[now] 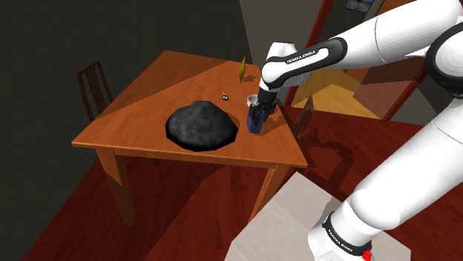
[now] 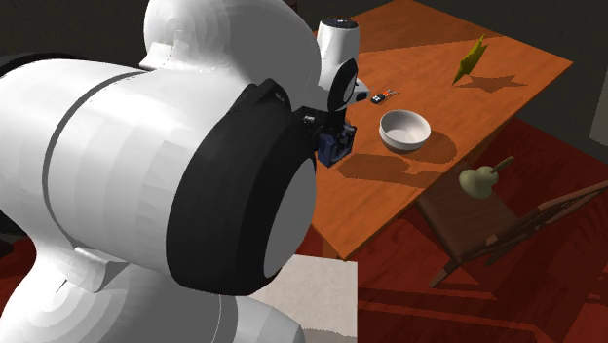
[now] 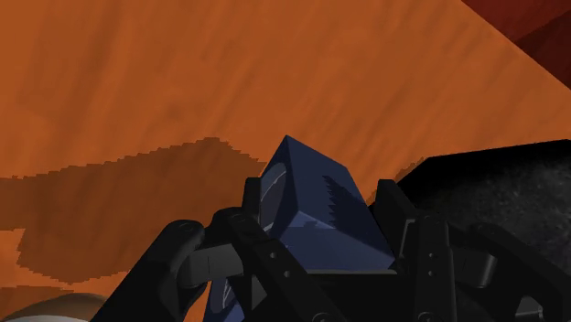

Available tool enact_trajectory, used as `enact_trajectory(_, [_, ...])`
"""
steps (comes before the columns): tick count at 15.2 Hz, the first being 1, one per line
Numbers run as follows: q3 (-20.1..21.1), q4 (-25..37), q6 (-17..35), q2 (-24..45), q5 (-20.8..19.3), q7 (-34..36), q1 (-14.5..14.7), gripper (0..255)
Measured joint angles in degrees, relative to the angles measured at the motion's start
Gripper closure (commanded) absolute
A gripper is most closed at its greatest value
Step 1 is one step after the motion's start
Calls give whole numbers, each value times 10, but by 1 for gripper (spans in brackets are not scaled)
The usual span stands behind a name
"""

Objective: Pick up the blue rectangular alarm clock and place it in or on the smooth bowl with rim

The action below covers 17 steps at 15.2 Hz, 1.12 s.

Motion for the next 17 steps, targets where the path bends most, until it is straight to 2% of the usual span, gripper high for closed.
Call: enact_trajectory(17, [1, 82, -133, -51, -2, 3, 0, 255])
